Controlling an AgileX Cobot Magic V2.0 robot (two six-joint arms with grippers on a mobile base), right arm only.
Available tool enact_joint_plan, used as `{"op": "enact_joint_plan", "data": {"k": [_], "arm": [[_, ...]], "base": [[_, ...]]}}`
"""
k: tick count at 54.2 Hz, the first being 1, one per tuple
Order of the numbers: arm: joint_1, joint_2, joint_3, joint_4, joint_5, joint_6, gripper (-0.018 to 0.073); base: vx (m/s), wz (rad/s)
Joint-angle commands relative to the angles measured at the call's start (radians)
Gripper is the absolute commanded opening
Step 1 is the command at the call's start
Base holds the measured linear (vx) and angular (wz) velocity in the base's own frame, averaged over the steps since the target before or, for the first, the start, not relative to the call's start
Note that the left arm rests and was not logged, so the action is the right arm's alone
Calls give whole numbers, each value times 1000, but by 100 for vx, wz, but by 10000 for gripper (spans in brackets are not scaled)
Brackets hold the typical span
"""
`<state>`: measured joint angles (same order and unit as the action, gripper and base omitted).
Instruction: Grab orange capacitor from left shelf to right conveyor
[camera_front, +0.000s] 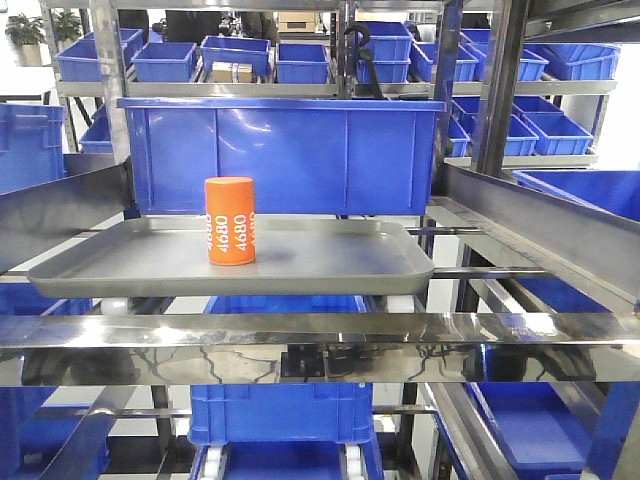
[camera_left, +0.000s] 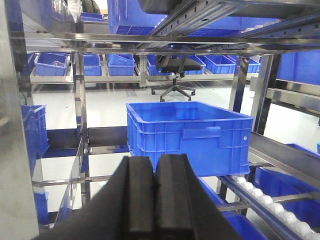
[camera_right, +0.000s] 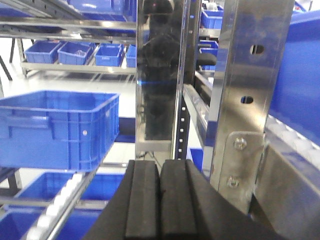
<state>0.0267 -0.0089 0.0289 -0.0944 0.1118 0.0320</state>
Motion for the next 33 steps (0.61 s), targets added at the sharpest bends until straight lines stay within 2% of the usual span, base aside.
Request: {"op": "enact_joint_plan", "data": {"k": [1, 9, 16, 33], "arm": [[-3, -15, 10, 8, -118, 6, -10], [-3, -15, 9, 58, -219, 5, -10], [-3, -15, -20, 62, -289, 5, -10], [-3, 132, -421, 29, 7, 1, -10]], "base": [[0, 0], [0, 0], [0, 0], [0, 0]]}}
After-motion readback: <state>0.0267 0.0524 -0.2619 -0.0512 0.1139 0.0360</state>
